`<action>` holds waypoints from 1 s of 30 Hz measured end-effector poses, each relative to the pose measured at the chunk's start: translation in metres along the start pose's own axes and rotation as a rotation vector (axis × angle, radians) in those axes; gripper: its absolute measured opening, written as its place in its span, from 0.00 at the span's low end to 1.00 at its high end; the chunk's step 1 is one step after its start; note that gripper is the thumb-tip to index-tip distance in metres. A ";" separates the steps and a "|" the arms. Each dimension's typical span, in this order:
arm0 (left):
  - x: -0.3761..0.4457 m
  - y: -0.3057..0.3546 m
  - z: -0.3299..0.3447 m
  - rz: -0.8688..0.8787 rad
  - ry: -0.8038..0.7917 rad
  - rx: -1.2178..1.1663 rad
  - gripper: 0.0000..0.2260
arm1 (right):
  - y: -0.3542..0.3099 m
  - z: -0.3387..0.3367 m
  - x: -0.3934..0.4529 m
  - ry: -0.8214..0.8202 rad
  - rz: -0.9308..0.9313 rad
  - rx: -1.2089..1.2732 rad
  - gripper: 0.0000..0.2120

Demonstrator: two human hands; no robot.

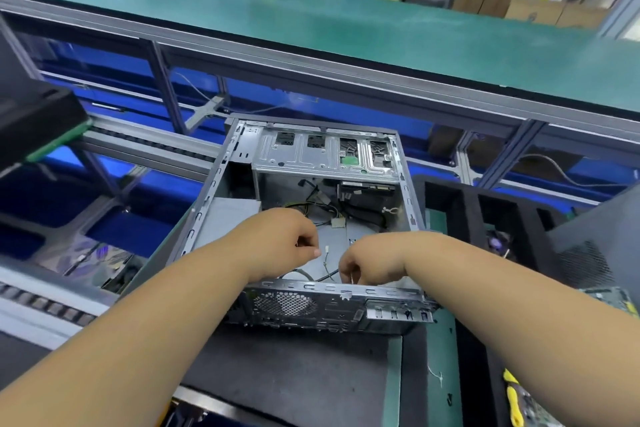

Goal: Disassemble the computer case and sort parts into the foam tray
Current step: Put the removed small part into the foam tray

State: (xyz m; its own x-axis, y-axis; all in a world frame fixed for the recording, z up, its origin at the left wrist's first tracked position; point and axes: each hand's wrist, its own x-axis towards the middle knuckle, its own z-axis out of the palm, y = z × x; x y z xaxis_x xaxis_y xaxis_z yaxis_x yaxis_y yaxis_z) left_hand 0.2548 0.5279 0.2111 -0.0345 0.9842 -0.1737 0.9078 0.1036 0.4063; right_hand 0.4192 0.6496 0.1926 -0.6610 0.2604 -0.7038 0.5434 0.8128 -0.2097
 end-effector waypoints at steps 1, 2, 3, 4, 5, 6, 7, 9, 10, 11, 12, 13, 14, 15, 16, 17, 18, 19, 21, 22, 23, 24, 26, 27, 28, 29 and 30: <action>0.000 0.001 0.000 -0.001 -0.003 0.000 0.07 | 0.001 0.000 0.000 0.002 -0.002 0.000 0.13; 0.001 0.002 0.000 0.000 -0.004 -0.001 0.07 | 0.001 0.000 0.000 0.005 -0.004 0.004 0.13; 0.002 0.003 0.000 0.000 -0.003 -0.005 0.07 | 0.002 0.000 0.000 0.008 -0.002 0.015 0.12; 0.002 0.004 0.000 0.000 -0.004 -0.010 0.07 | 0.003 0.001 0.000 0.010 0.003 0.029 0.11; 0.003 0.004 0.000 -0.001 -0.006 -0.014 0.07 | 0.004 0.001 0.001 0.015 0.007 0.045 0.10; 0.004 0.005 0.000 -0.003 -0.009 -0.017 0.07 | 0.005 0.001 0.001 0.023 0.007 0.064 0.09; 0.004 0.004 0.001 -0.003 -0.012 -0.018 0.07 | 0.006 0.001 0.002 0.035 0.003 0.091 0.07; 0.006 0.004 0.002 0.000 -0.024 -0.026 0.07 | 0.007 -0.001 0.002 0.070 -0.014 0.171 0.05; 0.007 0.004 0.003 0.003 -0.036 -0.032 0.07 | 0.007 -0.004 0.002 0.102 -0.021 0.213 0.04; 0.008 0.003 0.003 0.007 -0.053 -0.035 0.08 | 0.007 -0.007 0.001 0.142 -0.025 0.247 0.03; 0.008 0.002 0.004 0.012 -0.073 -0.034 0.11 | 0.007 -0.011 -0.001 0.184 -0.022 0.277 0.03; 0.008 0.002 0.004 0.019 -0.089 -0.032 0.16 | 0.007 -0.015 -0.003 0.226 -0.020 0.305 0.04; 0.008 0.001 0.004 0.029 -0.093 -0.029 0.20 | 0.007 -0.020 -0.006 0.265 -0.023 0.333 0.05; 0.008 0.001 0.003 0.043 -0.081 -0.026 0.24 | 0.006 -0.025 -0.010 0.303 -0.031 0.356 0.05; 0.007 0.001 0.002 0.058 -0.052 -0.023 0.25 | 0.005 -0.029 -0.014 0.343 -0.044 0.373 0.05; 0.007 0.001 0.000 0.070 -0.007 -0.017 0.25 | 0.005 -0.034 -0.019 0.384 -0.057 0.388 0.05; 0.006 0.001 -0.002 0.079 0.052 -0.006 0.24 | 0.004 -0.038 -0.024 0.427 -0.066 0.400 0.04; 0.005 0.001 -0.006 0.091 0.116 0.006 0.22 | 0.003 -0.042 -0.030 0.470 -0.074 0.408 0.04; 0.004 0.001 -0.015 0.124 0.219 0.002 0.17 | 0.002 -0.048 -0.042 0.548 -0.100 0.423 0.04; 0.003 0.001 -0.021 0.136 0.253 -0.017 0.16 | 0.002 -0.050 -0.047 0.586 -0.119 0.449 0.05; 0.003 0.000 -0.027 0.137 0.278 -0.047 0.15 | 0.002 -0.051 -0.052 0.629 -0.141 0.514 0.05; 0.002 -0.001 -0.032 0.126 0.295 -0.090 0.15 | 0.004 -0.051 -0.057 0.676 -0.165 0.617 0.06; 0.002 -0.005 -0.041 0.075 0.318 -0.230 0.13 | 0.011 -0.049 -0.067 0.801 -0.184 0.819 0.09; 0.003 -0.006 -0.044 0.050 0.331 -0.317 0.13 | 0.015 -0.048 -0.071 0.873 -0.162 0.901 0.10; 0.004 -0.007 -0.048 0.034 0.343 -0.413 0.13 | 0.020 -0.046 -0.074 0.931 -0.124 0.984 0.11; 0.005 -0.006 -0.050 0.028 0.345 -0.519 0.14 | 0.024 -0.045 -0.077 0.961 -0.076 1.069 0.13; 0.007 -0.004 -0.053 0.033 0.335 -0.632 0.15 | 0.028 -0.043 -0.081 0.959 -0.036 1.152 0.15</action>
State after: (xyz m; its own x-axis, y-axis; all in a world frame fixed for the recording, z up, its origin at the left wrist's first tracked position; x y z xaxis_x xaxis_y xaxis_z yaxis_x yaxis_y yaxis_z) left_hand 0.2284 0.5418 0.2556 -0.2293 0.9691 0.0912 0.4984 0.0364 0.8662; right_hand 0.4660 0.6738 0.2731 -0.5133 0.8543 -0.0819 0.3171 0.1001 -0.9431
